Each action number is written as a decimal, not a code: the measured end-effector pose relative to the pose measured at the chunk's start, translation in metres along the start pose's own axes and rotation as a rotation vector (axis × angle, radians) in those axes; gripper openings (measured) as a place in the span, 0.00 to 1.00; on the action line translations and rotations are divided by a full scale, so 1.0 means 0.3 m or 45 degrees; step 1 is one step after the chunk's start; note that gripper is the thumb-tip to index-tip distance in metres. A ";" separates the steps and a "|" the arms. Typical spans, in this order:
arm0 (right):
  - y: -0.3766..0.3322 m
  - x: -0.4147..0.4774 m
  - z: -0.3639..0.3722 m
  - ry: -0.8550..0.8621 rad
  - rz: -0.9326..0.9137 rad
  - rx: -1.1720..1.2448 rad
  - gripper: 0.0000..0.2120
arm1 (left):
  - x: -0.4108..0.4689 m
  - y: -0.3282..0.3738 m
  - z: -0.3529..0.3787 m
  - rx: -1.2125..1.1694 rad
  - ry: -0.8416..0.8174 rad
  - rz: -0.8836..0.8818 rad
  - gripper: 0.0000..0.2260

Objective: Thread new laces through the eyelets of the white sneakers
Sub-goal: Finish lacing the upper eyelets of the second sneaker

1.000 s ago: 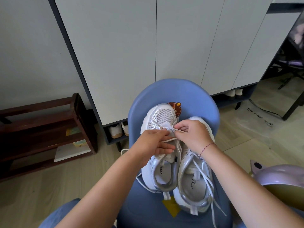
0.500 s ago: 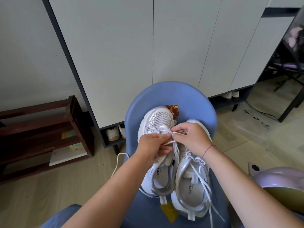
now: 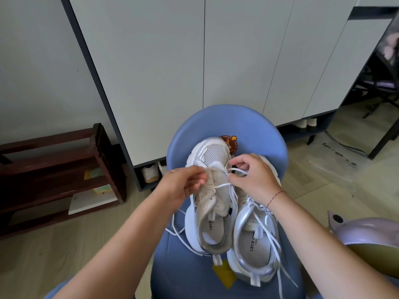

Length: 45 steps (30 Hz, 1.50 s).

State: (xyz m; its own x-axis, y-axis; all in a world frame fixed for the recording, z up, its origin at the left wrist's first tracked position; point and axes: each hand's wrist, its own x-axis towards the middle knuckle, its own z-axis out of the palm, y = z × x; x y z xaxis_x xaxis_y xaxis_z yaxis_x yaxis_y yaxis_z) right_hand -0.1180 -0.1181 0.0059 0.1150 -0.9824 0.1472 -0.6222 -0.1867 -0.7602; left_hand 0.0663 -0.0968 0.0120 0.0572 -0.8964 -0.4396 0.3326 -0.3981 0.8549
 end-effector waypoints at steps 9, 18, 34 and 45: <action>0.000 -0.004 -0.008 0.019 0.004 -0.110 0.14 | -0.009 0.163 -0.242 -0.456 0.271 0.178 0.11; 0.003 0.000 0.024 -0.019 0.007 0.054 0.18 | -0.026 0.008 -0.067 0.634 -0.096 0.254 0.16; -0.026 -0.010 0.043 0.063 -0.364 -0.122 0.15 | -0.007 -0.002 -0.039 0.734 -0.266 0.326 0.07; -0.053 -0.026 0.015 0.023 -0.196 0.285 0.03 | -0.014 -0.006 -0.046 0.916 -0.233 0.554 0.08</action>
State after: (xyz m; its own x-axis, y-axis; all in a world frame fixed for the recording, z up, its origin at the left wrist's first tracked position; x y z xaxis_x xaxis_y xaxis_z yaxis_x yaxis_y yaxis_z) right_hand -0.1055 -0.1074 0.0139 0.1796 -0.9426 0.2814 -0.4117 -0.3318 -0.8488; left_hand 0.0783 -0.0896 0.0085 -0.1318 -0.9907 -0.0339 -0.3648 0.0166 0.9309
